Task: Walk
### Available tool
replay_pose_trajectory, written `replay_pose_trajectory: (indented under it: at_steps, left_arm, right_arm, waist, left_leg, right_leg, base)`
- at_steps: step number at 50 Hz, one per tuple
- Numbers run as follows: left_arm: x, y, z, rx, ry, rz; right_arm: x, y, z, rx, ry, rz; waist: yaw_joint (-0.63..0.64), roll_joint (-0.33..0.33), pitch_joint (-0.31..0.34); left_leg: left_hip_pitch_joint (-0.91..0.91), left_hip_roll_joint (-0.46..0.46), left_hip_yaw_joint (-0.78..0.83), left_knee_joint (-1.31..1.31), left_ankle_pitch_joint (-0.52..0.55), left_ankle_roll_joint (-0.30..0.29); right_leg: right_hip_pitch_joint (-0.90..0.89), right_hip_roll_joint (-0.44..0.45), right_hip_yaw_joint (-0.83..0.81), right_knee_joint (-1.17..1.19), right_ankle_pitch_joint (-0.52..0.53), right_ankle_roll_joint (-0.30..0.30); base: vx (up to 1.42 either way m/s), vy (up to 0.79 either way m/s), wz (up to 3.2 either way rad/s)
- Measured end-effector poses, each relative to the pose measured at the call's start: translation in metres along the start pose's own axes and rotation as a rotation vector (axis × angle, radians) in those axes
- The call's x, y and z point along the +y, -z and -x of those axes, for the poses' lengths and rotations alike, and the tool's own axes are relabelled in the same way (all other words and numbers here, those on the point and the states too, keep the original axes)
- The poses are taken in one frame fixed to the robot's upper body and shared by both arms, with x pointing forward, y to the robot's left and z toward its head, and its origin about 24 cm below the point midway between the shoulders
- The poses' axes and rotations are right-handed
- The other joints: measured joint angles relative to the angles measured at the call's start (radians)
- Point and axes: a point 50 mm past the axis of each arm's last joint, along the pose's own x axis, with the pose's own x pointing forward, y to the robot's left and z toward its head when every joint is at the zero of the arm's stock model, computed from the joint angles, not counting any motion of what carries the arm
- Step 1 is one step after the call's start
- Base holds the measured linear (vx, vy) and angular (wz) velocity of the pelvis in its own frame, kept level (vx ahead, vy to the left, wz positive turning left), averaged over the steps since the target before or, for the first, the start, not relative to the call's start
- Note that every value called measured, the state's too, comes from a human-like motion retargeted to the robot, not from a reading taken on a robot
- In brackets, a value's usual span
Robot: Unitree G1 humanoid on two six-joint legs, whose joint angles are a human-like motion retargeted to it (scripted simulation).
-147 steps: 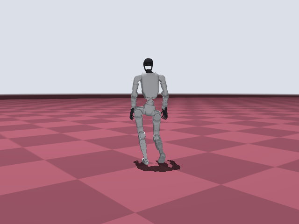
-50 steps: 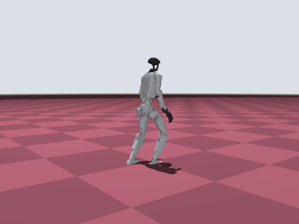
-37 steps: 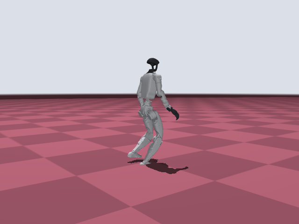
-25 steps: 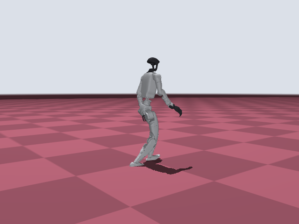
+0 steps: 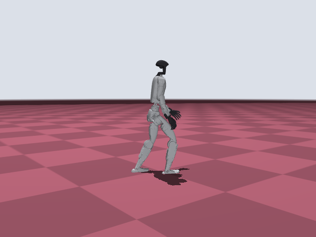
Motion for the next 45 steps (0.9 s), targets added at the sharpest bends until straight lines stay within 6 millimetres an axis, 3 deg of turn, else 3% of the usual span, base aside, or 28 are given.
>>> replay_pose_trajectory:
  at_steps: [3, 5, 10, 12, 15, 20, 23, 25, 29, 30, 33, 36, 40, 45]
  left_arm:
    - [-0.003, -0.002, 0.001, -0.018, 0.011, 0.004]
    - [-0.011, 0.007, 0.009, 0.007, 0.043, 0.012]
    - [-0.038, 0.060, 0.050, 0.204, 0.181, 0.002]
    - [-0.048, 0.077, 0.065, 0.281, 0.251, -0.015]
    - [-0.058, 0.101, 0.089, 0.388, 0.336, -0.033]
    - [-0.070, 0.130, 0.129, 0.521, 0.436, -0.021]
    - [-0.075, 0.142, 0.149, 0.590, 0.471, -0.003]
    - [-0.077, 0.147, 0.158, 0.619, 0.486, 0.005]
    - [-0.081, 0.152, 0.170, 0.644, 0.514, -0.011]
    - [-0.081, 0.152, 0.171, 0.641, 0.516, -0.023]
    - [-0.074, 0.147, 0.156, 0.602, 0.475, -0.054]
    - [-0.064, 0.133, 0.128, 0.514, 0.405, -0.086]
    - [-0.041, 0.097, 0.075, 0.352, 0.268, -0.113]
    - [-0.010, 0.035, 0.020, 0.119, 0.106, -0.072]
  right_arm:
    - [0.003, 0.007, 0.003, 0.024, -0.004, -0.007]
    - [0.003, 0.011, 0.004, 0.041, 0.001, -0.013]
    - [-0.006, 0.010, 0.002, 0.035, 0.056, -0.018]
    - [-0.020, -0.001, -0.004, -0.002, 0.104, -0.009]
    - [-0.039, -0.021, -0.011, -0.065, 0.180, -0.007]
    - [-0.070, -0.058, -0.017, -0.196, 0.295, -0.049]
    - [-0.082, -0.075, -0.017, -0.268, 0.329, -0.068]
    - [-0.086, -0.083, -0.016, -0.301, 0.339, -0.071]
    - [-0.078, -0.079, -0.014, -0.303, 0.320, -0.060]
    - [-0.073, -0.075, -0.013, -0.290, 0.304, -0.057]
    - [-0.052, -0.058, -0.012, -0.225, 0.215, -0.062]
    - [-0.029, -0.043, -0.011, -0.164, 0.112, -0.035]
    - [-0.010, -0.030, -0.008, -0.118, 0.014, 0.027]
    - [-0.003, -0.014, -0.003, -0.064, -0.022, 0.048]
  waist:
    - [0.008, 0.013, -0.013]
    - [0.016, 0.030, -0.015]
    - [0.057, 0.099, 0.001]
    - [0.086, 0.136, -0.006]
    - [0.126, 0.125, -0.008]
    - [0.158, 0.069, -0.010]
    - [0.146, 0.027, -0.033]
    - [0.127, -0.004, -0.053]
    - [0.101, -0.032, -0.079]
    - [0.092, -0.044, -0.086]
    - [0.060, -0.096, -0.084]
    - [0.030, -0.116, -0.075]
    - [0.004, -0.098, -0.053]
    - [-0.017, -0.032, -0.032]
  left_leg:
    - [0.000, 0.027, -0.015, 0.125, -0.048, -0.015]
    - [-0.014, 0.065, -0.020, 0.272, -0.064, -0.035]
    - [-0.180, 0.258, -0.003, 0.852, 0.079, -0.093]
    - [-0.309, 0.353, -0.007, 1.024, 0.101, -0.072]
    - [-0.462, 0.397, 0.006, 1.096, 0.050, -0.012]
    - [-0.634, 0.314, 0.032, 0.800, -0.016, 0.010]
    - [-0.679, 0.201, 0.030, 0.473, 0.041, -0.016]
    - [-0.673, 0.119, 0.022, 0.264, 0.097, -0.026]
    - [-0.681, 0.048, 0.021, 0.313, 0.133, -0.011]
    - [-0.672, 0.027, 0.026, 0.338, 0.139, 0.001]
    - [-0.584, -0.053, 0.047, 0.347, 0.121, 0.046]
    - [-0.477, -0.092, 0.052, 0.318, 0.077, 0.073]
    - [-0.275, -0.098, 0.022, 0.169, 0.061, 0.067]
    - [-0.064, -0.054, -0.025, -0.004, 0.078, 0.025]
  right_leg:
    - [0.013, 0.043, 0.005, 0.001, 0.025, -0.009]
    - [0.041, 0.077, -0.006, 0.049, 0.039, -0.028]
    - [0.139, 0.188, -0.060, 0.153, -0.015, -0.117]
    - [0.180, 0.241, -0.074, 0.105, -0.028, -0.147]
    - [0.250, 0.259, -0.043, 0.054, -0.056, -0.155]
    - [0.374, 0.216, 0.018, -0.023, -0.082, -0.123]
    - [0.423, 0.151, 0.032, -0.042, -0.103, -0.101]
    - [0.439, 0.099, 0.039, -0.019, -0.124, -0.085]
    - [0.460, 0.051, 0.060, 0.145, -0.145, -0.045]
    - [0.465, 0.033, 0.066, 0.193, -0.132, -0.024]
    - [0.436, -0.046, 0.074, 0.417, 0.041, 0.062]
    - [0.332, -0.116, 0.058, 0.631, 0.163, 0.072]
    - [0.162, -0.164, 0.023, 0.690, 0.087, -0.009]
    - [0.031, -0.101, -0.030, 0.349, 0.014, -0.039]
  base:
    - [0.01, -0.06, -0.19]
    - [0.01, -0.08, -0.21]
    - [-0.04, -0.08, -0.25]
    - [-0.04, -0.05, -0.30]
    - [-0.01, -0.02, -0.24]
    - [0.00, 0.00, 0.00]
    - [0.02, 0.04, 0.25]
    - [0.01, 0.04, 0.25]
    - [0.00, 0.00, 0.00]
    - [0.00, 0.00, 0.00]
    - [0.00, 0.00, 0.00]
    - [0.00, 0.03, -0.20]
    - [0.02, 0.05, -0.44]
    - [0.03, 0.01, -0.22]
